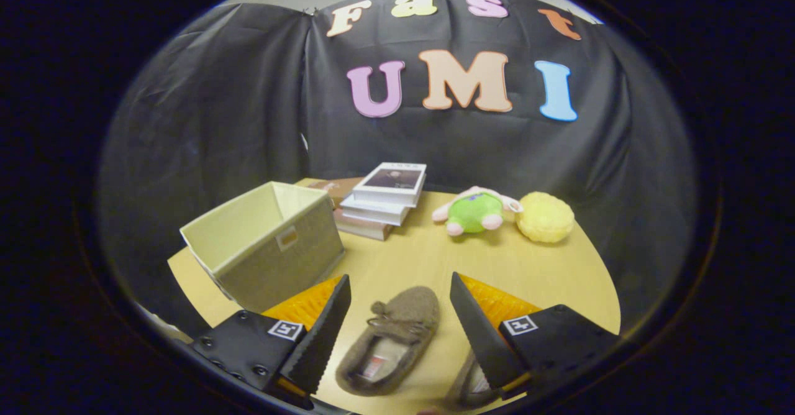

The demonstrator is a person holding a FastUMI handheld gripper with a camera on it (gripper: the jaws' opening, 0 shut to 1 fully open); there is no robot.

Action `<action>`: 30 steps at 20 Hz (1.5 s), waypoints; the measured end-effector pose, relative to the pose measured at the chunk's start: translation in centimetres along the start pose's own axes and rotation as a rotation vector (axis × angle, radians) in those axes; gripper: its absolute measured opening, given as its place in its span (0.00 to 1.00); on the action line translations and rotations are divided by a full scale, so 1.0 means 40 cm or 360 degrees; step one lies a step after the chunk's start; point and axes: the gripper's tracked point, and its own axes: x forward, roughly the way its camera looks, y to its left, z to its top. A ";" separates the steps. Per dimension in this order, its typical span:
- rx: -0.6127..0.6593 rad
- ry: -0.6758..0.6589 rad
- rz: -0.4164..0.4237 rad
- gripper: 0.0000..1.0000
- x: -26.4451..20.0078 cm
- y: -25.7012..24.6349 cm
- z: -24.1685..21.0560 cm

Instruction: Open the storage box then place both shoes into the box .Put the left shoe in first, then the right shoe, with the right side of both shoes facing outward in a uniform manner.

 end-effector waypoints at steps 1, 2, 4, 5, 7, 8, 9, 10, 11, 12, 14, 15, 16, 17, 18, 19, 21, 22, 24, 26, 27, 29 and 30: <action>0.0003 0.0049 0.0011 1.00 0.008 -0.007 -0.039; 0.0009 0.0095 0.0018 1.00 0.014 -0.012 -0.072; 0.0024 0.0183 0.0041 1.00 0.023 -0.023 -0.144; 0.0039 0.0228 0.0059 1.00 0.032 -0.025 -0.172; 0.0064 0.0299 0.0090 0.99 0.044 -0.029 -0.234; 0.0073 0.0328 0.0105 0.97 0.054 -0.031 -0.258; 0.0089 0.0340 0.0112 0.96 0.065 -0.033 -0.269; 0.0100 0.0371 0.0114 0.95 0.071 -0.033 -0.287; 0.0122 0.0405 0.0124 0.89 0.076 -0.029 -0.303; 0.0153 0.0437 0.0142 0.82 0.078 -0.023 -0.313; 0.0192 0.0499 0.0140 0.69 0.091 -0.015 -0.325; 0.0204 0.0540 0.0136 0.62 0.094 -0.010 -0.336; 0.0224 0.0562 0.0132 0.55 0.094 -0.001 -0.337; 0.0236 0.0571 0.0111 0.49 0.093 0.000 -0.337; 0.0241 0.0581 0.0084 0.42 0.093 -0.003 -0.339; 0.0255 0.0600 0.0060 0.36 0.093 -0.005 -0.343; 0.0307 0.0614 -0.0033 0.22 0.097 -0.026 -0.344; 0.0352 0.0643 -0.0039 0.16 0.096 -0.017 -0.349; 0.0423 0.0667 -0.0088 0.09 0.093 -0.017 -0.351; 0.0497 0.0718 -0.0126 0.04 0.086 -0.018 -0.348; 0.0562 0.0733 -0.0137 0.04 0.081 -0.012 -0.343; 0.0705 0.0723 -0.0164 0.04 0.076 -0.008 -0.313; 0.0756 0.0730 -0.0157 0.04 0.073 -0.001 -0.303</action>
